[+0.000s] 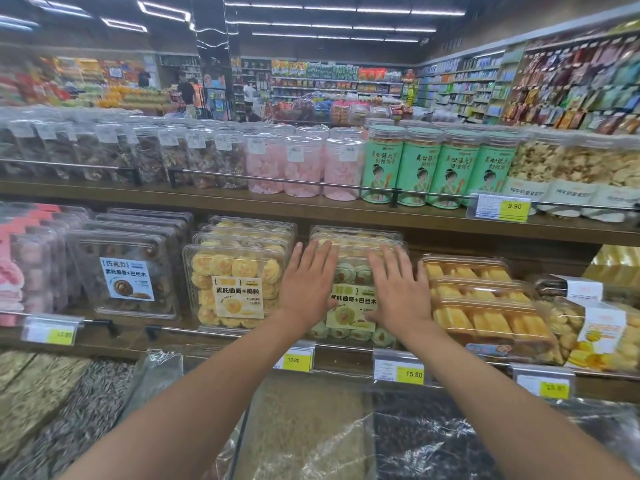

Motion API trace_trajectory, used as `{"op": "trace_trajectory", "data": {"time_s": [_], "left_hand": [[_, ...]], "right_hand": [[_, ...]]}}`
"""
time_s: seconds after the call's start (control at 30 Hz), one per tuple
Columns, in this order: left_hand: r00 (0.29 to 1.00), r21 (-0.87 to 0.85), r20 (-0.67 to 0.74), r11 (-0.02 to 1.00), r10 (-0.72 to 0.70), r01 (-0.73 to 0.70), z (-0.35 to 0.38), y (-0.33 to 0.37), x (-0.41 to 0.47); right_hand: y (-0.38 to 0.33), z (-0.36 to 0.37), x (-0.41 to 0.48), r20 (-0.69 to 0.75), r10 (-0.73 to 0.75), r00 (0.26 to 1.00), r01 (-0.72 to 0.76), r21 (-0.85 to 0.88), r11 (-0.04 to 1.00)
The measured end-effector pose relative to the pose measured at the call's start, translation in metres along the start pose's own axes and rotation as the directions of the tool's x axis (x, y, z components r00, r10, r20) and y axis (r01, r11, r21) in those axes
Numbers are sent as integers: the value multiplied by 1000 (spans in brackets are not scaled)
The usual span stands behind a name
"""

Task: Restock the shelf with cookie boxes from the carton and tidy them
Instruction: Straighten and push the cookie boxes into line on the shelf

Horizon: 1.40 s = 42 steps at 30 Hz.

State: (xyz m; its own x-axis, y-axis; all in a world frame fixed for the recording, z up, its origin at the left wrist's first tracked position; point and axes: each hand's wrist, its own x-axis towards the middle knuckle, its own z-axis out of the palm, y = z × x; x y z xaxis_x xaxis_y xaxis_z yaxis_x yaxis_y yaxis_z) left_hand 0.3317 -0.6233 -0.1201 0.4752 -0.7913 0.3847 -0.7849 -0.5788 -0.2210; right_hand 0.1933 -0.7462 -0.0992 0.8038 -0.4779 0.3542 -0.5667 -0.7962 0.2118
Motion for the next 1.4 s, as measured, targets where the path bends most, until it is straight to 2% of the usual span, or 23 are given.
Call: {"op": "trace_trajectory", "data": {"time_s": [0.33,0.5,0.77,0.87,0.97,1.07,1.13,1.4], "left_hand": [[999,-12,32,1000,12,-12,-15,-14,-23],[1000,-27,25,1000,5,-5,-27,-33,-50],[999,-56,38,998,36,-34,-44,-50,-103],[996,-71,58,995,69,-65,-49,-50,-121],[989,-119,44,984,138,-132,-49,-45,-139],[982,-160,35,971,184,-176,-50,-33,-155],[980,-192,24,963,196,-187,-51,-23,-162],[962,-266,7,928,272,-261,-50,21,-161]], "right_hand": [[3,-19,-8,67,-38,997,34,54,998],[-1,-29,-18,102,16,995,-24,82,996],[-14,-45,-57,95,91,991,-101,97,990],[-20,-50,-82,49,95,994,-99,80,992],[-20,-55,-110,20,116,993,-117,58,991],[-13,-59,-135,91,133,987,-135,12,991],[-6,-61,-150,88,155,984,-155,-9,988],[37,-68,-186,105,249,963,-251,10,968]]}}
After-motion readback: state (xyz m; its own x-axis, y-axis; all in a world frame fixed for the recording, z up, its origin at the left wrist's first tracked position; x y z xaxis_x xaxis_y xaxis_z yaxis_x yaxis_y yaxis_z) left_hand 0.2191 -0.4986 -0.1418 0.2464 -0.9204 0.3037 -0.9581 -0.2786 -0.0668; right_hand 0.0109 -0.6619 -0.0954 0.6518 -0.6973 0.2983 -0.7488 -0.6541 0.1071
